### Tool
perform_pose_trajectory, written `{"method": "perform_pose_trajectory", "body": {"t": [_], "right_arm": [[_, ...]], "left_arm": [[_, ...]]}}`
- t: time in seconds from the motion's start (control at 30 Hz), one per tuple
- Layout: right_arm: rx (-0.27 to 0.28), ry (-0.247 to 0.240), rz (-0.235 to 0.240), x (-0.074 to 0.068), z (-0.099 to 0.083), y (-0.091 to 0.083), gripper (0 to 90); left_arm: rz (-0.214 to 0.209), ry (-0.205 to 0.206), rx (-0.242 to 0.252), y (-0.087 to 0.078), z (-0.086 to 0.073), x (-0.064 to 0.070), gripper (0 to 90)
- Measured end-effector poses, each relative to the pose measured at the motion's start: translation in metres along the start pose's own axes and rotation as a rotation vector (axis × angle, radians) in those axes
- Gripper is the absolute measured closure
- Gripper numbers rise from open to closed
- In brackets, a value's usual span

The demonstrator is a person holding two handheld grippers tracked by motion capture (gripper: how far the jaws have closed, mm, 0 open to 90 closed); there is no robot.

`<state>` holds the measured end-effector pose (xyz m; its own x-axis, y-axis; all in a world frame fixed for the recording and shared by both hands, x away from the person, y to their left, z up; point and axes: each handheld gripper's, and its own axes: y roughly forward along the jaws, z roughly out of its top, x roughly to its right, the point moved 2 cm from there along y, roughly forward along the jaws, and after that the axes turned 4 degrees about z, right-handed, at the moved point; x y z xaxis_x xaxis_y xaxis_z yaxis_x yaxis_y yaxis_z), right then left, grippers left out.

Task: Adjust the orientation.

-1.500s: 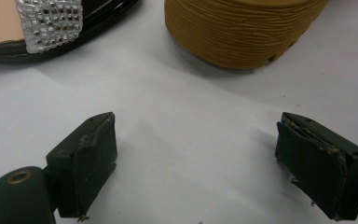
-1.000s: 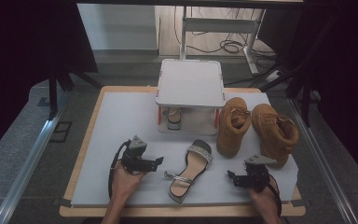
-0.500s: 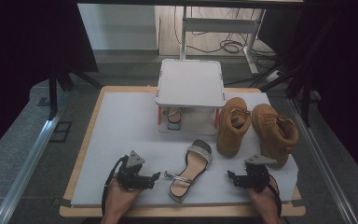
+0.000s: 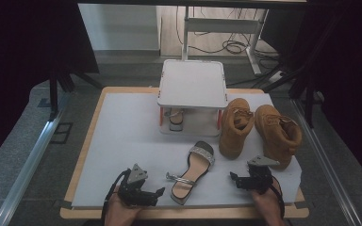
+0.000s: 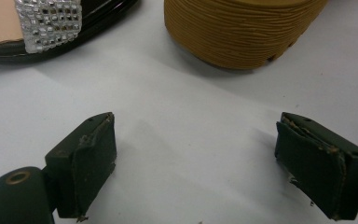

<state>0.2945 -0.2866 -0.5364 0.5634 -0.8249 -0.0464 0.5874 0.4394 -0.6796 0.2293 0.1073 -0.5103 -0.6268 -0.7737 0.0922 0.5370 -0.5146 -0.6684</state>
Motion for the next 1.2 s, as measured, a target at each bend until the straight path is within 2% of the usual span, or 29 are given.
{"method": "perform_pose_trajectory", "body": {"t": [0.17, 0.37, 0.67, 0.9, 1.2], "right_arm": [[0.000, 0.000, 0.000, 0.000, 0.000, 0.000, 12.8], [0.000, 0.000, 0.000, 0.000, 0.000, 0.000, 12.8], [0.000, 0.000, 0.000, 0.000, 0.000, 0.000, 12.8], [0.000, 0.000, 0.000, 0.000, 0.000, 0.000, 12.8], [0.000, 0.000, 0.000, 0.000, 0.000, 0.000, 12.8]], "left_arm": [[-0.037, 0.001, 0.014, -0.003, -0.003, 0.010, 10.4], [-0.057, 0.019, -0.008, 0.003, -0.008, 0.023, 10.5], [-0.066, 0.079, -0.037, 0.017, -0.007, 0.045, 13.2], [-0.078, 0.078, -0.034, 0.026, -0.001, 0.055, 15.8], [-0.067, 0.090, -0.056, 0.041, 0.011, 0.064, 20.1]]}}
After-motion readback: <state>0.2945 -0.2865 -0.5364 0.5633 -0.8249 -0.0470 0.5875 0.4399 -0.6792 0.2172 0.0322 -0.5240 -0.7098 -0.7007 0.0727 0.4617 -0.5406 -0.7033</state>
